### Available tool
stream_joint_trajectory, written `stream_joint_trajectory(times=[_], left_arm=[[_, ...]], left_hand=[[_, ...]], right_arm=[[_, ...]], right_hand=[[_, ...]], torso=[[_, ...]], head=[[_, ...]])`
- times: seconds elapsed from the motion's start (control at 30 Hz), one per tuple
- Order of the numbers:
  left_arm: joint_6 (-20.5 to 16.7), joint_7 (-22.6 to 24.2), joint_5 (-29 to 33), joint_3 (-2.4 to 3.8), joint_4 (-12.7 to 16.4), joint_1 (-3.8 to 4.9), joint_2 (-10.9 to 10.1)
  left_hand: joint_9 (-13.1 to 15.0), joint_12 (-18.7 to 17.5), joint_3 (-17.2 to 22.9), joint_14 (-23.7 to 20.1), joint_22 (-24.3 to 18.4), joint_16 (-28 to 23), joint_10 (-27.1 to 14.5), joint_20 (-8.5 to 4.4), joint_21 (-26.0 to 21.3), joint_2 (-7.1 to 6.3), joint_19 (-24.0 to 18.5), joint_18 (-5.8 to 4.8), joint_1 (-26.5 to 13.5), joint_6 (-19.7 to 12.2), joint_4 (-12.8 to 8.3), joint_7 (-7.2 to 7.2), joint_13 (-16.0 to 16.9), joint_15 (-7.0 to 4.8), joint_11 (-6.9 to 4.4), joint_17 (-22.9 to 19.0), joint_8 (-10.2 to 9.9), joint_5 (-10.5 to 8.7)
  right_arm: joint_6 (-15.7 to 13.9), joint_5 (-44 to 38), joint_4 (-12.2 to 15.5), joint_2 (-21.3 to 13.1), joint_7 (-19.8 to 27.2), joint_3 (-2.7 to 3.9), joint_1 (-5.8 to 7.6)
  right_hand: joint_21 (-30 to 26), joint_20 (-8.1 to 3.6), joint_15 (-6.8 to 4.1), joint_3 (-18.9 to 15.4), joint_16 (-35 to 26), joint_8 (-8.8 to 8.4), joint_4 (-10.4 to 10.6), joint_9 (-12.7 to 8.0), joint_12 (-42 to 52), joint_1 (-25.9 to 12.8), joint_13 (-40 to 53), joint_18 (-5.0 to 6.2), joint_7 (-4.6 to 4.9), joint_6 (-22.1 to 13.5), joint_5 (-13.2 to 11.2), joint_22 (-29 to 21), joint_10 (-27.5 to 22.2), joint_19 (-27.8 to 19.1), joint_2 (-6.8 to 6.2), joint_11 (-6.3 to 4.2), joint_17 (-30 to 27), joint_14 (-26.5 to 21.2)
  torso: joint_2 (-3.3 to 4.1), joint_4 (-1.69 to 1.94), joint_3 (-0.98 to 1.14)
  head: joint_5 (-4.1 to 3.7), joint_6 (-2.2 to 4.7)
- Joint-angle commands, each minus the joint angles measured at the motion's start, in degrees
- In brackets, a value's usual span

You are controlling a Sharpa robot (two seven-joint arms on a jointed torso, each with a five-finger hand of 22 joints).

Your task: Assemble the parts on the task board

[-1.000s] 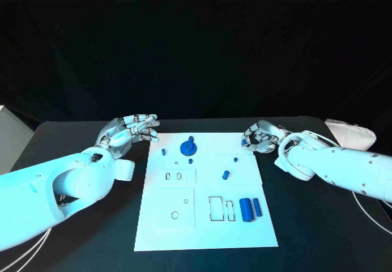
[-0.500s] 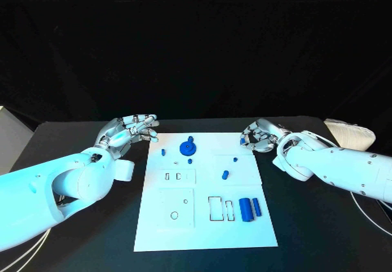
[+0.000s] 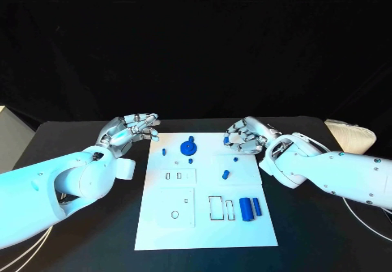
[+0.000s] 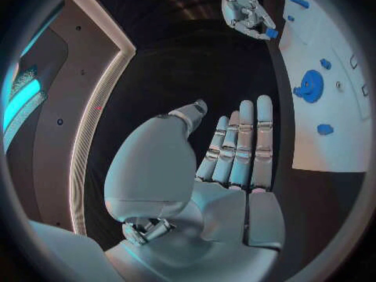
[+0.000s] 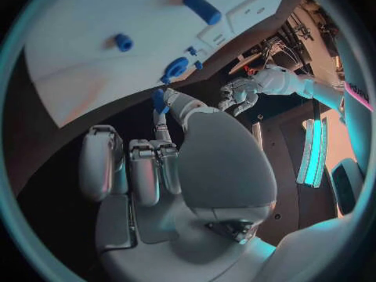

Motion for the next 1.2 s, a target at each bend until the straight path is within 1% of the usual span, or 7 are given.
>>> stream_joint_trajectory(times=[0.03,0.37,0.47,0.63,0.9,1.07,1.2], left_arm=[[1.0,0.2,-0.2,0.03,0.0,0.04,0.2],[0.8,-0.6,-0.5,-0.08,-0.2,0.03,0.6],[0.8,-0.8,-0.6,-0.13,-0.3,0.03,0.8],[0.9,-0.9,-0.7,-0.18,-0.3,0.01,0.9],[0.9,-1.3,-0.9,-0.23,-0.5,-0.02,1.1],[0.9,-1.4,-1.2,-0.25,-0.5,-0.02,1.1],[0.9,-1.6,-1.3,-0.25,-0.5,-0.02,1.2]], left_hand=[[0.0,0.0,0.2,-0.2,0.1,0.4,0.2,0.03,0.4,0.11,-0.4,0.77,-0.4,0.5,0.0,0.49,0.1,0.15,-0.25,0.0,-0.3,0.13],[-0.1,1.9,0.3,-0.1,0.4,1.2,3.1,-0.09,1.1,-0.2,-0.7,0.8,-1.0,0.6,0.2,0.85,0.7,-0.05,-0.48,0.0,-0.5,0.14],[0.0,2.7,0.5,0.7,0.8,2.5,3.4,-0.29,1.9,-0.3,-0.4,0.84,-1.1,0.9,0.2,0.65,0.9,-0.33,-0.71,0.4,-0.3,0.14],[0.0,2.7,0.5,0.8,0.8,2.7,3.3,-0.31,2.0,-0.33,-0.3,0.84,-1.1,0.9,0.2,0.67,0.9,-0.35,-0.7,0.4,-0.3,0.14],[0.0,3.2,0.6,0.8,1.0,3.1,3.6,-0.38,2.4,-0.31,-0.3,0.82,-1.1,1.1,0.2,0.66,1.1,-0.4,-0.78,0.5,-0.1,0.14],[0.0,4.2,0.7,0.6,1.1,3.6,4.2,-0.48,2.7,-0.37,-0.4,0.81,-1.2,1.3,0.2,0.5,1.4,-0.53,-0.99,0.6,0.0,0.15],[0.1,4.4,0.8,0.6,1.2,3.7,4.4,-0.5,2.8,-0.38,-0.5,0.81,-1.2,1.3,0.2,0.46,1.5,-0.56,-1.03,0.7,0.0,0.14]], right_arm=[[-1.8,-2.7,2.7,1.2,-4.8,-0.04,-0.06],[-0.1,-6.6,7.4,6.1,-9.5,-0.48,-1.48],[0.4,-9.9,7.6,8.0,-12.2,-0.62,-2.42],[1.4,-12.6,7.0,10.2,-13.9,-0.77,-3.68],[2.4,-16.8,6.1,12.9,-15.7,-0.91,-4.93],[2.8,-19.0,5.8,14.0,-16.9,-0.93,-5.17],[3.1,-21.9,5.2,14.6,-17.5,-0.94,-5.28]], right_hand=[[-0.2,-0.24,-0.39,0.2,0.2,1.24,0.4,1.2,0.2,-0.6,15.1,-1.06,-1.07,0.6,0.3,0.4,6.0,-0.1,-0.05,-0.2,15.1,6.2],[-0.4,-0.27,-0.38,0.1,0.2,1.46,0.7,1.3,0.2,-1.7,15.1,-1.02,-1.04,0.3,0.9,0.3,6.0,-0.2,-0.48,-0.19,15.1,6.2],[-0.9,-0.26,-0.37,0.0,0.2,1.53,1.0,1.3,0.2,-2.4,15.1,-0.91,-1.02,0.1,0.8,-0.1,6.0,-0.4,-0.67,-0.16,15.1,6.2],[-0.9,-0.26,-0.37,0.0,0.2,1.53,1.0,1.3,0.2,-2.4,15.1,-0.91,-1.02,0.1,0.8,-0.1,6.0,-0.4,-0.69,-0.16,15.1,6.2],[-1.1,-0.27,-0.4,0.0,0.2,1.64,0.9,1.4,0.2,-2.5,15.1,-0.87,-1.06,0.0,1.0,-0.2,6.0,-0.4,-1.08,-0.2,15.1,6.2],[-1.1,-0.28,-0.39,-0.2,0.2,1.78,1.1,1.4,0.2,-3.0,15.1,-0.89,-1.03,-0.1,1.5,-0.1,6.0,-0.4,-1.5,-0.18,15.1,6.2],[-1.0,-0.28,-0.39,-0.2,0.2,1.83,1.1,1.4,0.2,-3.3,15.1,-0.9,-1.03,-0.1,1.6,-0.1,6.0,-0.4,-1.65,-0.18,15.1,6.2]], torso=[[-0.25,-0.19,-0.1],[-0.69,-0.44,-0.46],[-0.82,-0.48,-0.65],[-0.9,-0.38,-0.85],[-0.77,-0.41,-0.79],[-0.73,-0.57,-0.63],[-0.77,-0.47,-0.72]], head=[[0.25,-0.2],[0.45,-1.09],[0.05,-1.61],[0.47,-1.85],[0.32,-1.95],[0.36,-2.11],[0.08,-2.46]])
